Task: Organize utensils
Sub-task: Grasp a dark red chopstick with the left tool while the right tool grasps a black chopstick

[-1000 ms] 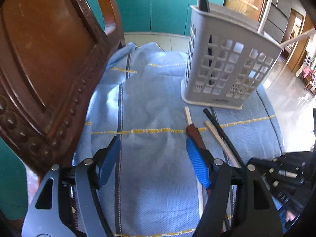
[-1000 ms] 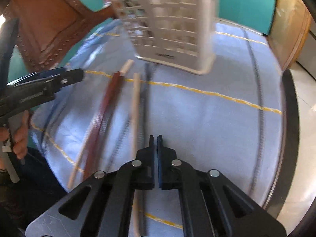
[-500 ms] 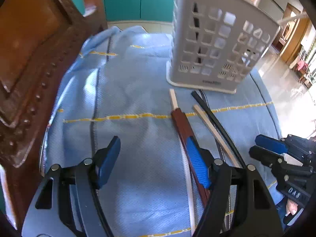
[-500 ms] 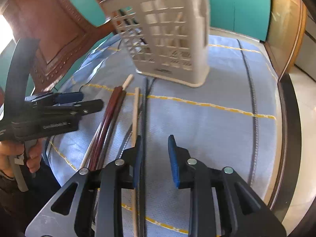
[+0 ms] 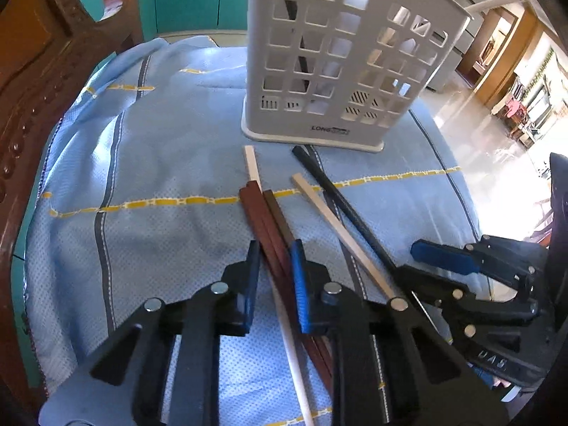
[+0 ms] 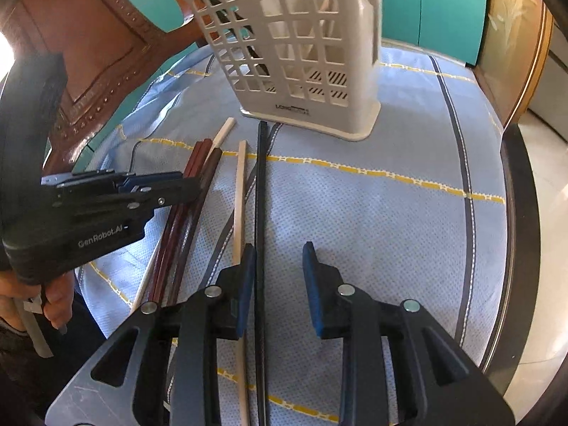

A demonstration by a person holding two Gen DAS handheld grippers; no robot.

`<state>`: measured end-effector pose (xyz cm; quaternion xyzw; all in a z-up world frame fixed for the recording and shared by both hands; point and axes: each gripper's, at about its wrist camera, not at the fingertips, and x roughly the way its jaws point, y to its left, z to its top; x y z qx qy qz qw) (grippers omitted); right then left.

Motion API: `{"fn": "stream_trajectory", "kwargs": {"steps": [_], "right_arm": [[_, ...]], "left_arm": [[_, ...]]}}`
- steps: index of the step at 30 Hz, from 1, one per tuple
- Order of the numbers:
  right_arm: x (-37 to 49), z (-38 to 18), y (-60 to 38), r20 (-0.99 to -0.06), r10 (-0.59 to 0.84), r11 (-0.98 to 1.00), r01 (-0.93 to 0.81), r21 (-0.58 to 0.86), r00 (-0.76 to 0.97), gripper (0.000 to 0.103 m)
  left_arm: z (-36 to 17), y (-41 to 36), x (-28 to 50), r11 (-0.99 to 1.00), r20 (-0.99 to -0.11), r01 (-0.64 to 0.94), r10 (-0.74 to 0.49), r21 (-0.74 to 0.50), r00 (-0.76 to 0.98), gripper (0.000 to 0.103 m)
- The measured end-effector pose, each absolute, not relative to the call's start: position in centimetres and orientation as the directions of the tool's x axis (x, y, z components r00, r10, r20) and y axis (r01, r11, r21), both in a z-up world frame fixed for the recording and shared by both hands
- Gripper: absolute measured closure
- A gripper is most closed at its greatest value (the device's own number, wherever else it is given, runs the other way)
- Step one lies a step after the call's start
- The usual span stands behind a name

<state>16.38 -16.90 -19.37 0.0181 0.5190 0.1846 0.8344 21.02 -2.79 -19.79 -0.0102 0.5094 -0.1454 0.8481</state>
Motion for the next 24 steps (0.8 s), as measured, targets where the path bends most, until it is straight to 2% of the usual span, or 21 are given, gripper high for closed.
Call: {"fn": "stream_trajectory", "kwargs": {"steps": [11,15,24], "right_arm": [[16.3,-19.1,-18.0,-0.859,0.286,0.947,-0.261,0.186,0.425,0.07],[16.3,-19.2,-17.3,-0.858,0.267,0.949,-0.277,0.153,0.439,0.067],[16.2,-18.8,-16.2,-0.836,0.283,0.937,-0.321,0.137,0.47,0.066]], "left_arm": [[-19.2,-0.3,21.3,0.976,-0.873,0.169,-0.2,-0.137,0.445,0.085],[-19.7,-0.6,21.6,0.979,-0.88,0.163,-0.184,-0.123,0.439,0.079],[-20.0,-1.6,21.8,0.979,-0.882,0.178,-0.168,-0.098,0.441,0.069]]}}
